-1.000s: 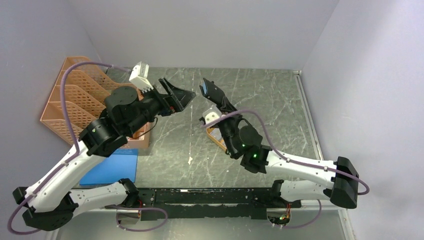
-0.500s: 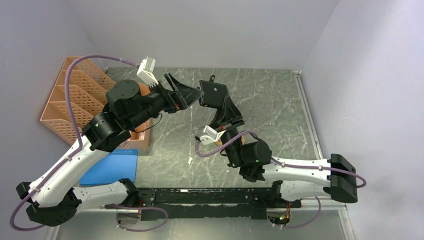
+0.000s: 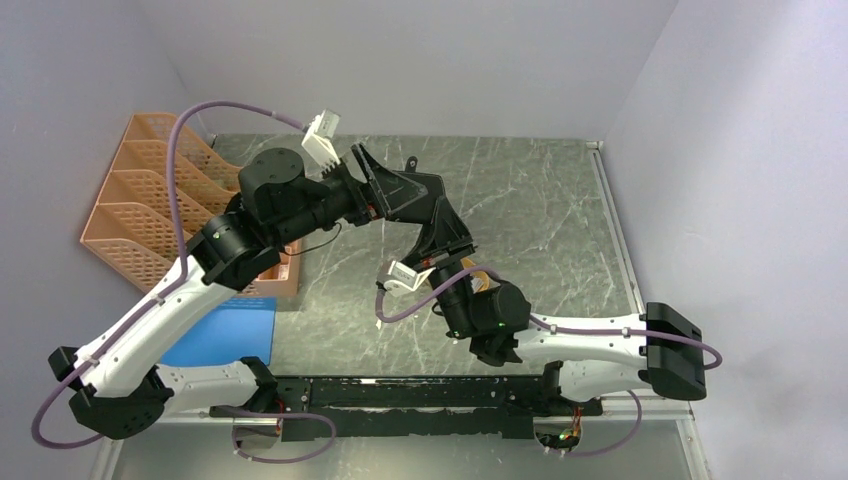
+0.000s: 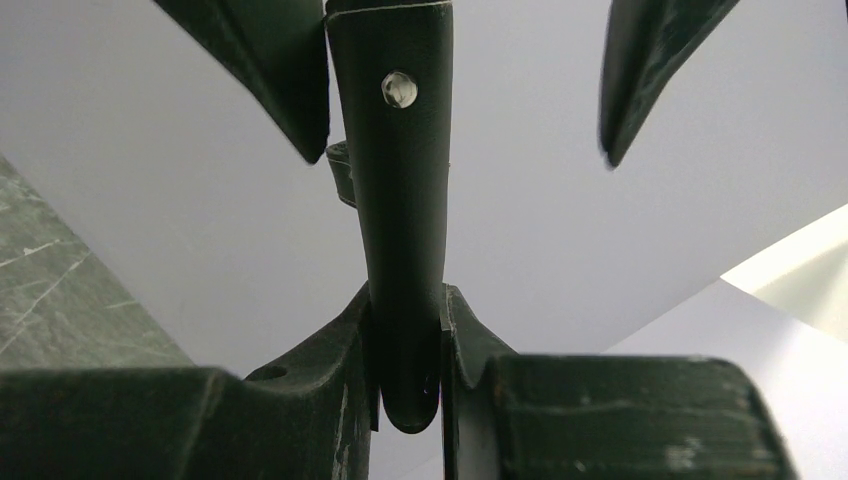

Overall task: Put the credit cards into the card holder
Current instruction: Close the card holder at the center of the board.

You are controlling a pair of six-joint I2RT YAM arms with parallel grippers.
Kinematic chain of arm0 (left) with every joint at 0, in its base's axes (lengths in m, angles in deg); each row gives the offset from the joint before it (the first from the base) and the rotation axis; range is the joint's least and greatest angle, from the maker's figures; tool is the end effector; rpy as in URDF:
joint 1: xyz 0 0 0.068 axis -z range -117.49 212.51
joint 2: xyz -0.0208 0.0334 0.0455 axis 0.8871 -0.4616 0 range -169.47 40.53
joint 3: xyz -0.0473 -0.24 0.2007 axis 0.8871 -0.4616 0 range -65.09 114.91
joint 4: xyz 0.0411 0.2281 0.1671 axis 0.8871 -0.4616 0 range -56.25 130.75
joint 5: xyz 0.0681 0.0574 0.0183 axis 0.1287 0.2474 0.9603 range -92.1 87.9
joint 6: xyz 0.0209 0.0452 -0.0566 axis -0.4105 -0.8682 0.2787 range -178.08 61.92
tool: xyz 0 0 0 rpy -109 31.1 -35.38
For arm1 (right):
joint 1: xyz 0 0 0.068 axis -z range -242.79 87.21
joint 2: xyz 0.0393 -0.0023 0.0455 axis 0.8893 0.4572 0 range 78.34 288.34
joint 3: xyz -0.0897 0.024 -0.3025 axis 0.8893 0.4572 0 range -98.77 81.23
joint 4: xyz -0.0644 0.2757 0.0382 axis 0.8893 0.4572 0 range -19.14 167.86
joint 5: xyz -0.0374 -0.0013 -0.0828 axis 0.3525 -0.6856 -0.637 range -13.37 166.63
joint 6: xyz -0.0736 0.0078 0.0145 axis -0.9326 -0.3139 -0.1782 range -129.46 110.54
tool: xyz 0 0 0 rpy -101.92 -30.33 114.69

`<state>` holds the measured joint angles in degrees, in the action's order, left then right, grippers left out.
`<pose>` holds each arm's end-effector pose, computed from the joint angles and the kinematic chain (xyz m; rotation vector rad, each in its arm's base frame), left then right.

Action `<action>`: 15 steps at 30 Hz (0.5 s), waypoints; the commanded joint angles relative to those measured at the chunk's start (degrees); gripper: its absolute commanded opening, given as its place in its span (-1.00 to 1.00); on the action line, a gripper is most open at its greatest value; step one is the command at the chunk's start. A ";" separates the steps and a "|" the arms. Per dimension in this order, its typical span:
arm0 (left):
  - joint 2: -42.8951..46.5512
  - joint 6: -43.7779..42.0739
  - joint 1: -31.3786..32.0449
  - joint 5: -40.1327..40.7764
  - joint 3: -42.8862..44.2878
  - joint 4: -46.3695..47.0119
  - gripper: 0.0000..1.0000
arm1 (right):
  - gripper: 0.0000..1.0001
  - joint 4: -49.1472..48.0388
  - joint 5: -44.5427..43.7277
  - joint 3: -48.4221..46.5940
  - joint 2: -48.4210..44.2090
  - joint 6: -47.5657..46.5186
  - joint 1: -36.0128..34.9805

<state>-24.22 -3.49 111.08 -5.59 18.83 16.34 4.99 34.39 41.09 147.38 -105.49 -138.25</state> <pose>0.1699 -0.1984 0.5259 -0.0462 1.8672 -1.3698 0.1097 0.2528 0.3964 -0.8418 0.7581 -0.6609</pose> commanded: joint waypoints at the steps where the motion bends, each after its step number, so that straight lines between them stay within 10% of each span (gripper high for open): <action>1: 0.91 1.53 0.11 -2.80 -1.06 0.74 0.59 | -1.00 -5.40 0.54 -1.17 -0.04 -1.77 -0.56; 15: 2.96 1.38 0.12 -2.49 -3.91 2.55 -0.75 | -1.00 -5.59 -0.20 -1.34 -0.10 -1.20 -0.95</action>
<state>-22.16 -1.24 111.06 -6.16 15.62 16.78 3.31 34.35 41.07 147.71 -106.93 -138.73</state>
